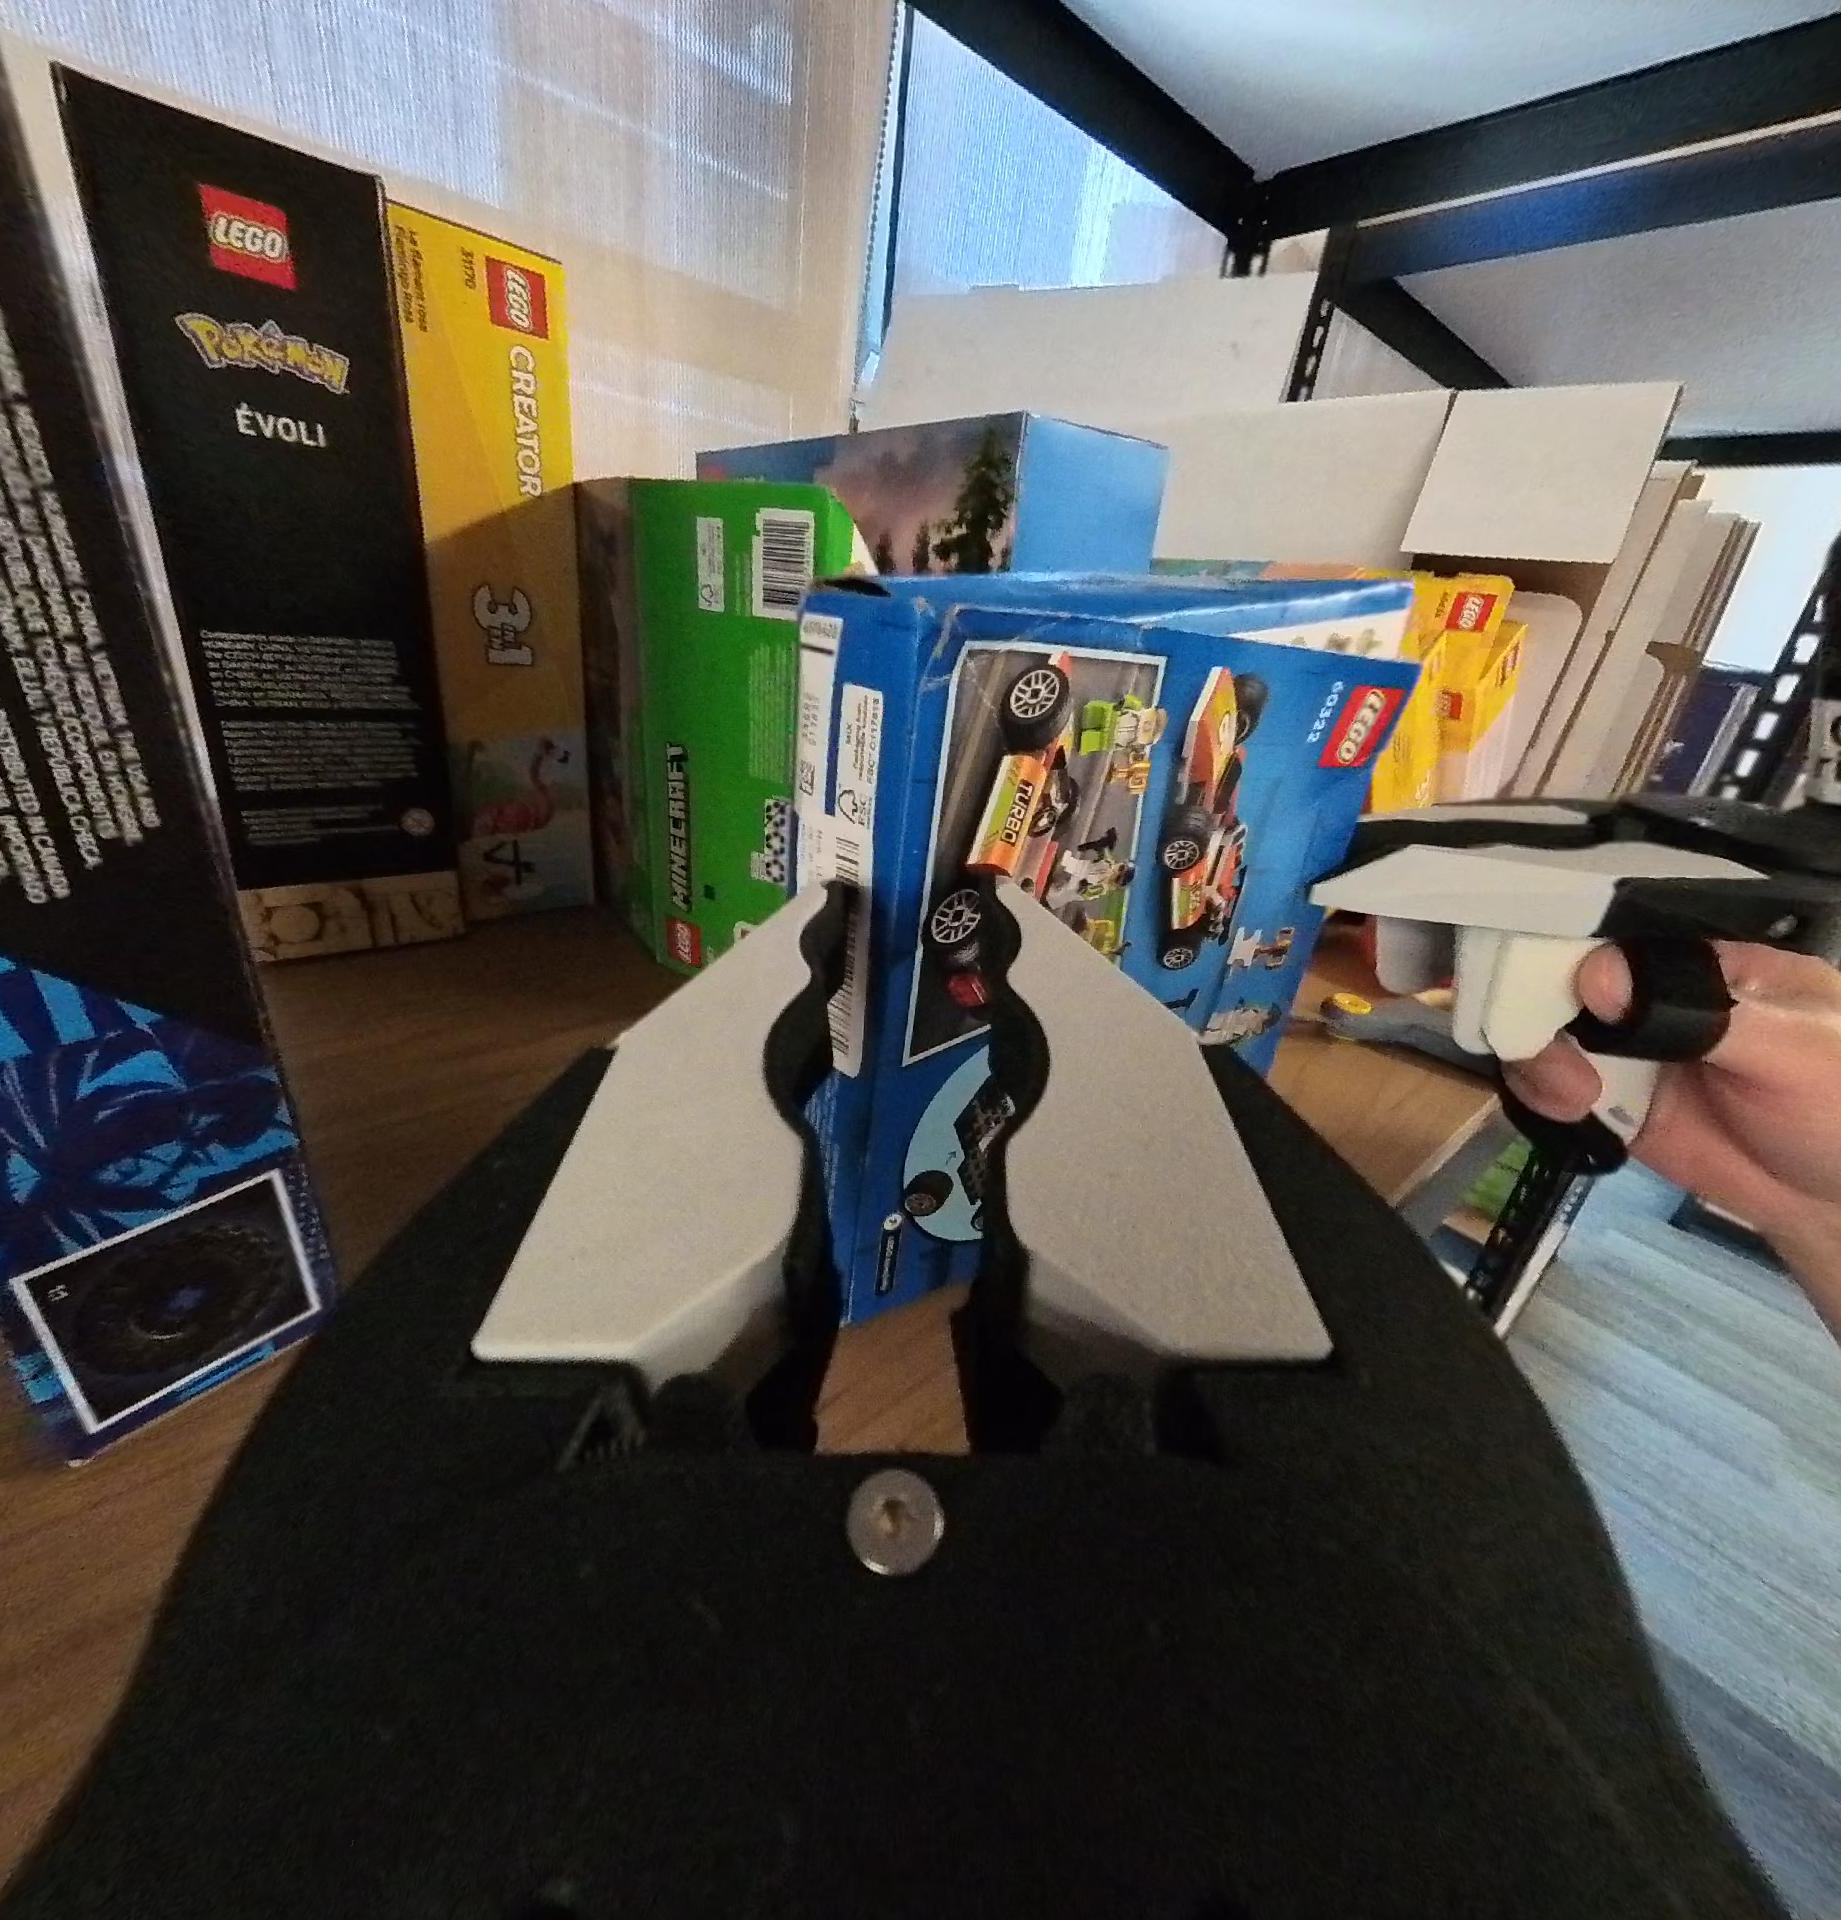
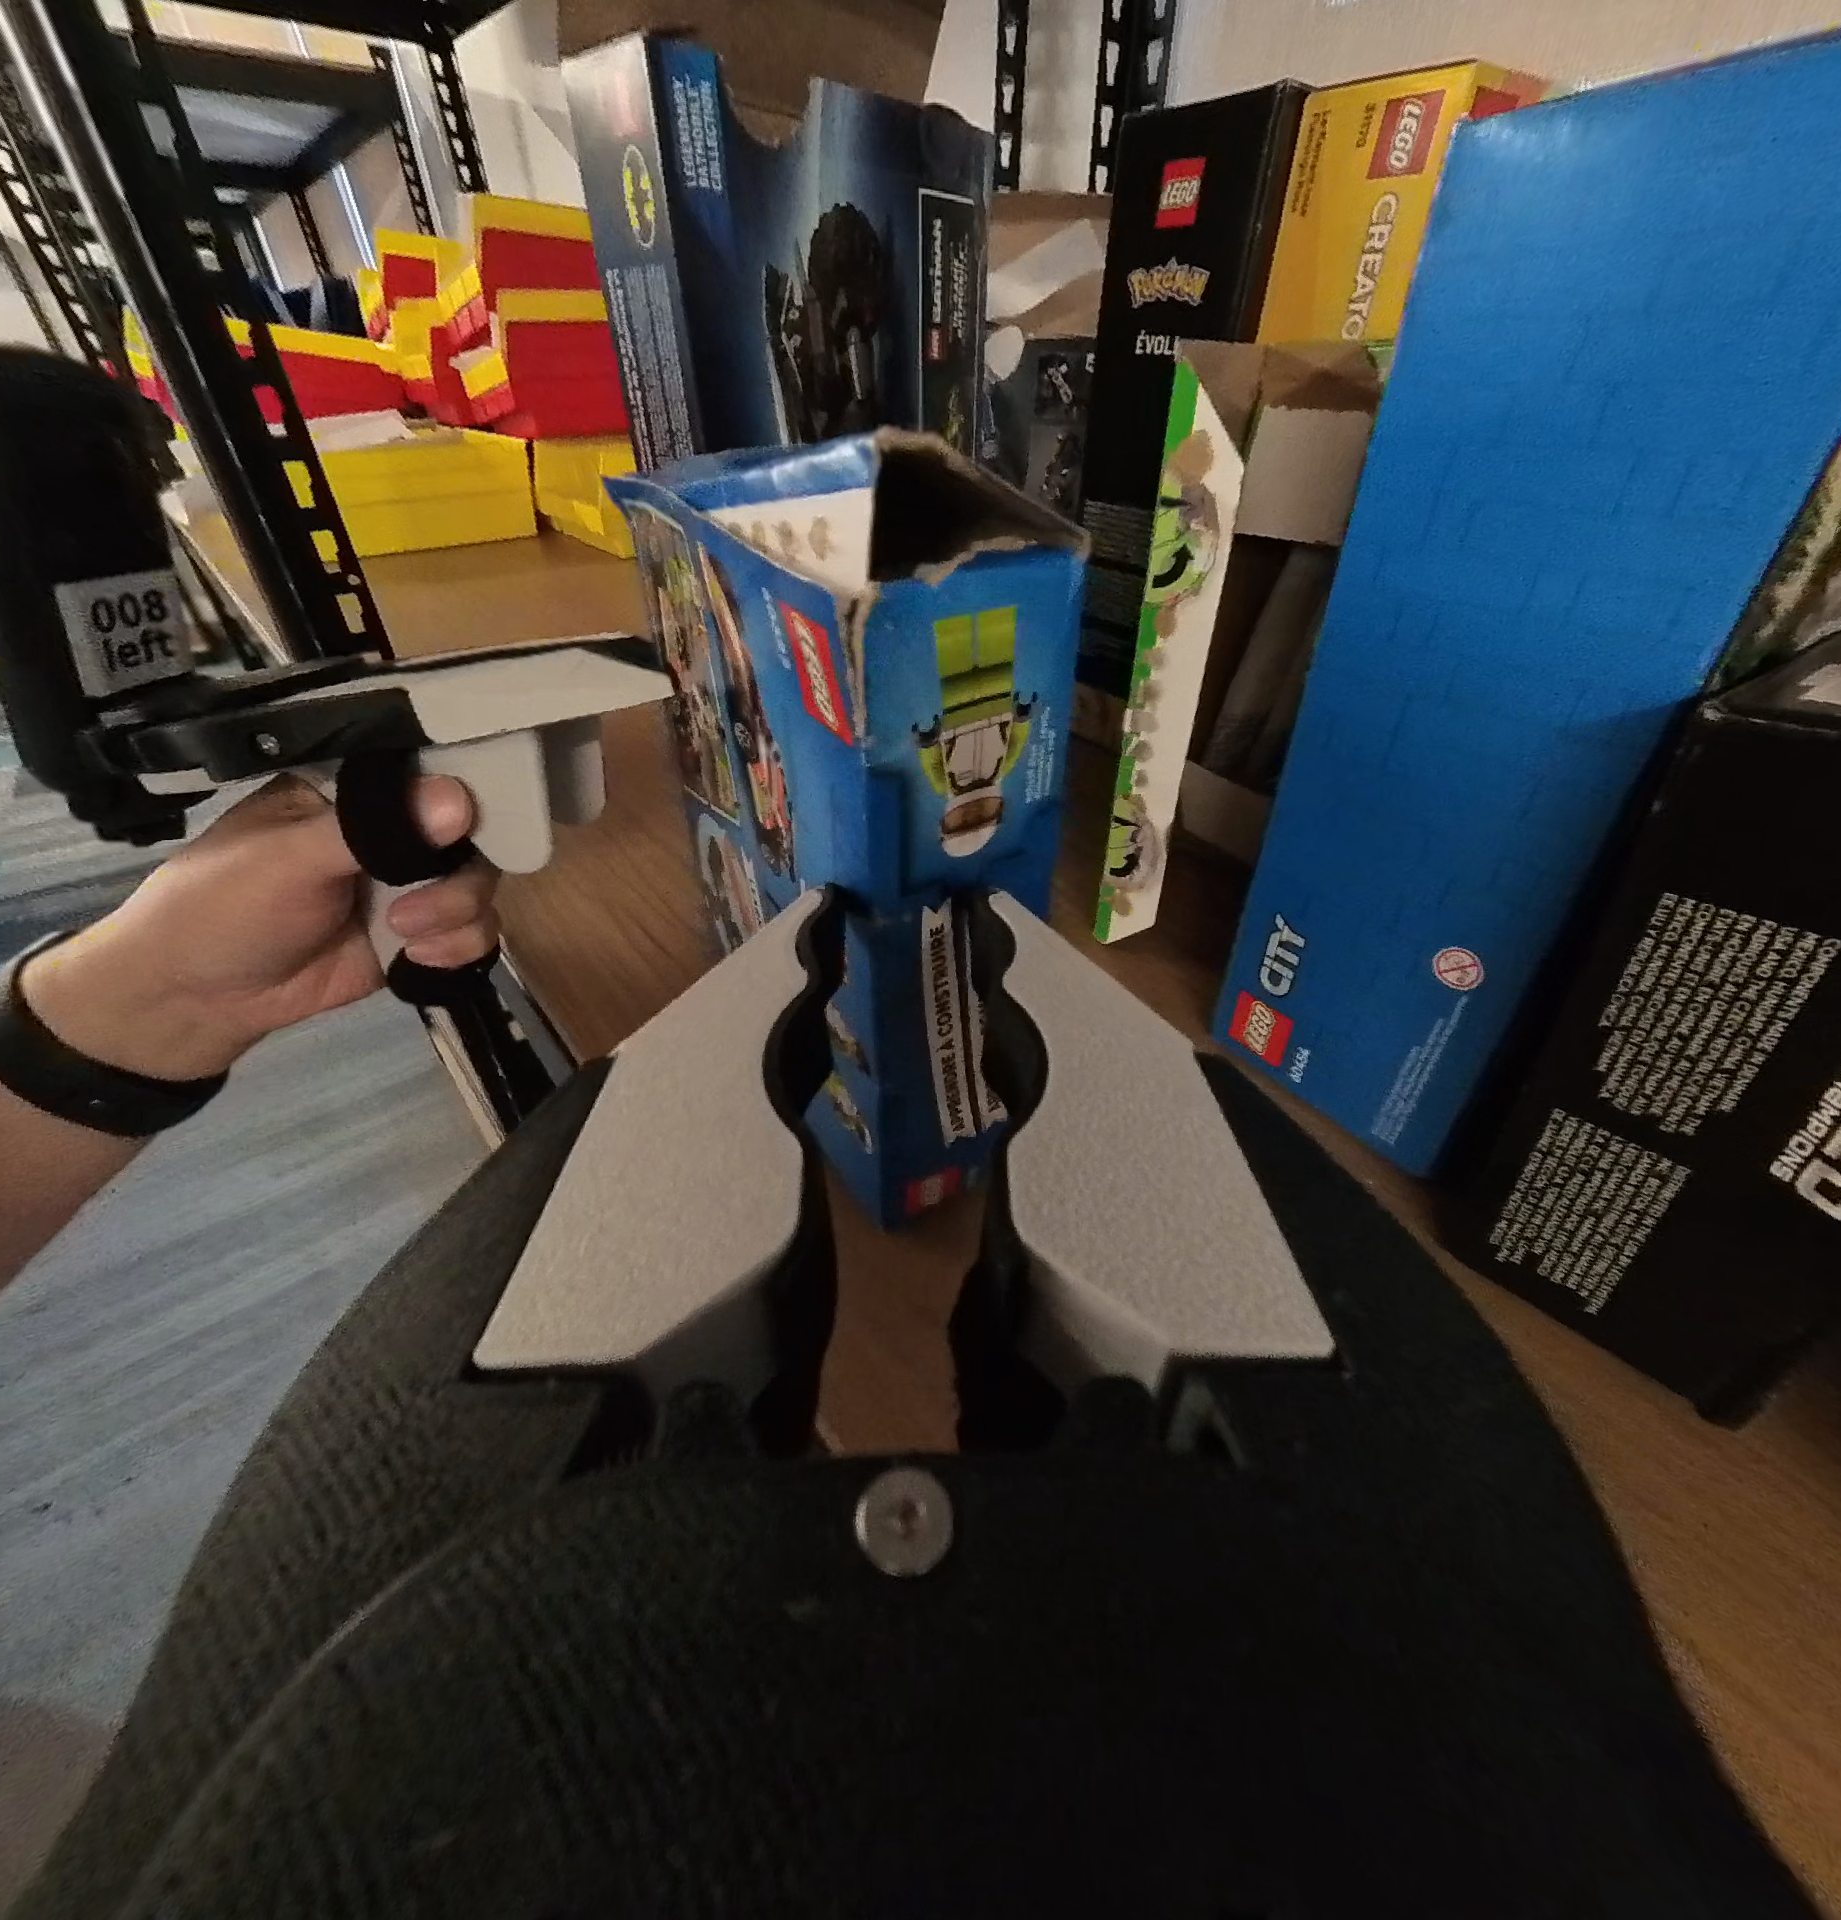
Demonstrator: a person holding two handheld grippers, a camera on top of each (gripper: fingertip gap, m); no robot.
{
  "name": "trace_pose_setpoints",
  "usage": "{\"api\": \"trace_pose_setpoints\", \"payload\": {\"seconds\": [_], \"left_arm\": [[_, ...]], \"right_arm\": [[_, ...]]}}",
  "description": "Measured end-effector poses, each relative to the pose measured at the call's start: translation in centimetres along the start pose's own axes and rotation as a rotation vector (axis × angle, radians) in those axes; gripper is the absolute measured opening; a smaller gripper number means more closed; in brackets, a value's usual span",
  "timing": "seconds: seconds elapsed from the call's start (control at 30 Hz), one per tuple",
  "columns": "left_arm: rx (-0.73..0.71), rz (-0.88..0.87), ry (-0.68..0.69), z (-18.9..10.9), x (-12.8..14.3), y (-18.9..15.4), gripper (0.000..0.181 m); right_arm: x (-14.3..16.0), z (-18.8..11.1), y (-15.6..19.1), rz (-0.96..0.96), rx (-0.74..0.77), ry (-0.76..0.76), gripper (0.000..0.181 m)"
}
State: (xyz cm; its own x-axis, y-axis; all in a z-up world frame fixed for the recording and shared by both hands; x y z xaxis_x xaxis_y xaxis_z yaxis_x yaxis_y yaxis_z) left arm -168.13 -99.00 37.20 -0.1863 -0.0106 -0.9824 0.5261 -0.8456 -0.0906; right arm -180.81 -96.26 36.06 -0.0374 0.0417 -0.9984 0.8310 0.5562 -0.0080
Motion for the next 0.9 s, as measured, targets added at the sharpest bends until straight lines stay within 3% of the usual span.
{"api": "trace_pose_setpoints", "payload": {"seconds": [0.13,0.23,0.3,0.4,0.5,0.7,0.8,0.9], "left_arm": [[0.005,0.042,0.059,-0.1,-0.3,0.0,0.023],[-0.008,0.142,0.044,-0.8,-2.5,-0.1,0.028],[0.008,0.294,0.037,-0.9,-5.3,-1.3,0.033],[0.150,0.588,0.201,1.4,-6.9,-5.2,0.053],[0.319,0.775,0.464,4.5,-5.6,-8.3,0.055],[0.468,0.931,0.740,7.7,-2.3,-9.7,0.051],[0.462,0.937,0.745,8.3,-1.6,-9.5,0.037],[0.430,0.969,0.712,8.3,-1.4,-9.2,0.032]], "right_arm": [[0.1,-0.3,-0.1,-0.022,-0.005,-0.036,0.021],[-0.1,-0.6,0.0,-0.018,-0.045,-0.065,0.020],[-0.8,-1.0,0.1,-0.031,-0.082,-0.104,0.021],[-2.0,-1.1,0.2,-0.070,-0.134,-0.140,0.040],[-2.4,-0.4,-0.2,-0.104,-0.138,-0.135,0.050],[-1.2,1.4,-0.6,-0.044,-0.175,-0.087,0.060],[-0.9,2.0,-0.6,0.000,-0.215,-0.073,0.044],[-0.8,2.2,-0.6,0.044,-0.249,-0.065,0.043]]}}
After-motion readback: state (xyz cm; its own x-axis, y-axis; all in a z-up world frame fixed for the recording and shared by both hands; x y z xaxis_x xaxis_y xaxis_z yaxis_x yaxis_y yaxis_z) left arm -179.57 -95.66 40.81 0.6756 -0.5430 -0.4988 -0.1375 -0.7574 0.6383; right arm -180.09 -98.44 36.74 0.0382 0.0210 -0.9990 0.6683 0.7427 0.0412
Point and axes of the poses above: each gripper's, where its closed fingertips meet, z out along the fingers, x out of its underside, y = z × x across the jaws, the point moved 1 cm from there along -z, back along the fingers, and after that the axes turned 5 degrees about x, right-handed, at the moved point
